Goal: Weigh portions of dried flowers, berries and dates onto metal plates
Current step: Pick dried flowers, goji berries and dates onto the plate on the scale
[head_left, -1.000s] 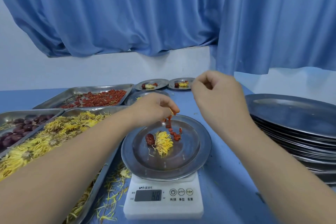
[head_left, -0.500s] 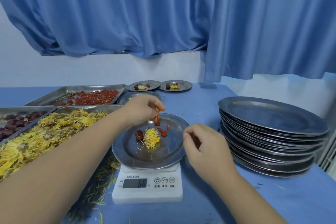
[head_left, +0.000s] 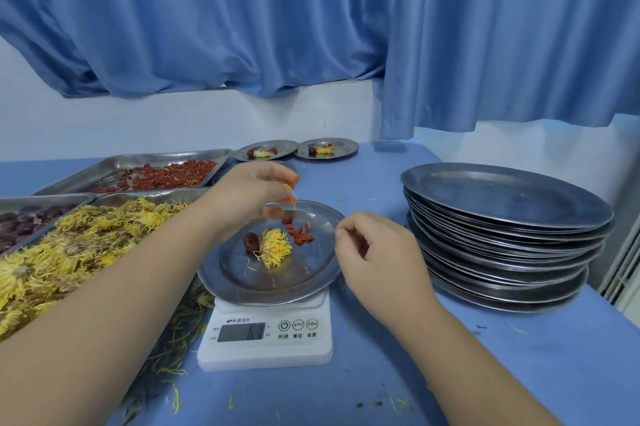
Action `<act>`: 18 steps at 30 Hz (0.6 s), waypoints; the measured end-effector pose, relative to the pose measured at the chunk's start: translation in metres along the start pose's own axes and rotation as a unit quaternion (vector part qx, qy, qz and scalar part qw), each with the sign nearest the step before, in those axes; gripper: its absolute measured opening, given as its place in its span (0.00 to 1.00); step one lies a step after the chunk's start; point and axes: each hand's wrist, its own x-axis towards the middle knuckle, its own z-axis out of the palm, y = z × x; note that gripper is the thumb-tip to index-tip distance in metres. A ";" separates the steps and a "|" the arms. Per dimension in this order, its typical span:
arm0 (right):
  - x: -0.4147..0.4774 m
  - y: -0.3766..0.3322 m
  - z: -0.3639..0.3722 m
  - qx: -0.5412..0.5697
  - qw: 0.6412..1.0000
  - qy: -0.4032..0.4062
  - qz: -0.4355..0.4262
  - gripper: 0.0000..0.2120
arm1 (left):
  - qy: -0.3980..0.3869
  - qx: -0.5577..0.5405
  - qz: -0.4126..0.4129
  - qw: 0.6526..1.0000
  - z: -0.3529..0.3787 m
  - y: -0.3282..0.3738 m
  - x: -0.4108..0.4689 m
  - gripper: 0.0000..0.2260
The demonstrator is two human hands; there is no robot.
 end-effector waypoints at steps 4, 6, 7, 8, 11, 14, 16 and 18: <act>0.000 0.003 0.001 -0.005 0.999 -0.008 0.031 0.06 | 0.013 -0.083 0.002 0.996 -0.005 -0.001 -0.016 0.08; 0.000 0.006 0.002 -0.002 0.997 -0.018 0.074 0.06 | 0.034 -0.119 0.007 0.992 -0.012 -0.008 -0.027 0.08; 0.001 0.007 0.003 0.003 0.995 -0.020 0.100 0.06 | 0.051 -0.133 0.012 0.990 -0.016 -0.013 -0.032 0.08; 0.002 0.009 0.003 0.009 0.992 -0.020 0.127 0.06 | 0.071 -0.143 0.020 0.987 -0.020 -0.018 -0.038 0.09; 0.003 0.013 0.005 0.007 0.980 -0.046 0.195 0.06 | 0.137 -0.168 0.051 0.975 -0.030 -0.031 -0.051 0.10; 0.003 0.012 0.008 0.058 0.959 -0.095 0.262 0.07 | 0.184 -0.236 0.069 0.952 -0.034 -0.037 -0.059 0.10; 0.003 0.010 0.010 0.125 0.939 -0.110 0.299 0.07 | 0.192 -0.300 0.074 0.932 -0.035 -0.038 -0.061 0.09; 0.003 0.008 0.011 0.171 0.924 -0.119 0.319 0.06 | 0.179 -0.366 0.068 0.911 -0.036 -0.038 -0.062 0.09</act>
